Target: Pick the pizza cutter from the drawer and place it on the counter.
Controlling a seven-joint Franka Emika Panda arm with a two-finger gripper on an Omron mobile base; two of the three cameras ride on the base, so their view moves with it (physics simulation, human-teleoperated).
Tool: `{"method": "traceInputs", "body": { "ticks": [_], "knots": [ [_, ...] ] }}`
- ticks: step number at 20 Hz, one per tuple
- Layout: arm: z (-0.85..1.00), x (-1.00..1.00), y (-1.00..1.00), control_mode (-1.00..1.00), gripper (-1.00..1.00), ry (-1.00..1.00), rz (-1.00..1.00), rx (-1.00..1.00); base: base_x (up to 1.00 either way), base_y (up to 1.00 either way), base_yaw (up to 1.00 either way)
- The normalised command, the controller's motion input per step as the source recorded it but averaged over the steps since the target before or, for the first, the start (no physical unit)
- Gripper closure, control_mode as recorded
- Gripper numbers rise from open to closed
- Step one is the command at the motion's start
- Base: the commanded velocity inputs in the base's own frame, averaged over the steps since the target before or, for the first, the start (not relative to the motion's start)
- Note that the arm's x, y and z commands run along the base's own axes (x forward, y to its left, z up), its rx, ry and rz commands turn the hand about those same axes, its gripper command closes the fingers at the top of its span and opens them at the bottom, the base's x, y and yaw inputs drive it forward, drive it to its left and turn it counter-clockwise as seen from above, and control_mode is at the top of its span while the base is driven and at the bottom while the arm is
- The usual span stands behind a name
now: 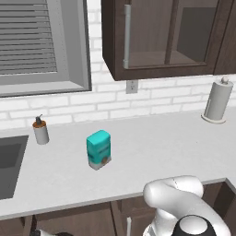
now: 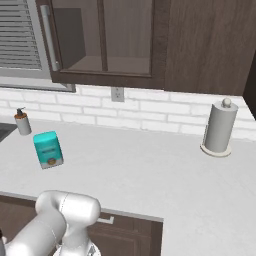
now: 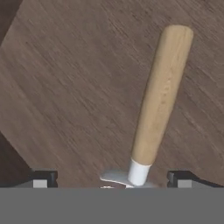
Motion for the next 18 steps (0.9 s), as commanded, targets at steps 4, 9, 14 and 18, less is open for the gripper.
{"method": "traceInputs", "body": {
  "ticks": [4, 9, 14, 18],
  "knots": [
    [-0.42, 0.0, 0.15, -1.0, -1.0, 0.0, 0.0, 0.0, 0.0, 0.0, 0.0],
    [-0.24, 0.1, 0.15, -1.0, -1.0, 0.0, 0.0, 0.0, 0.0, 0.0, 0.0],
    [-0.14, 0.22, 0.29, -1.0, -1.0, -0.02, 0.0, 0.0, 0.0, 0.0, 0.0],
    [-0.25, 0.17, 0.35, -1.0, -1.0, -0.03, 0.0, 0.0, 0.0, 0.0, 0.0]
  ]
}}
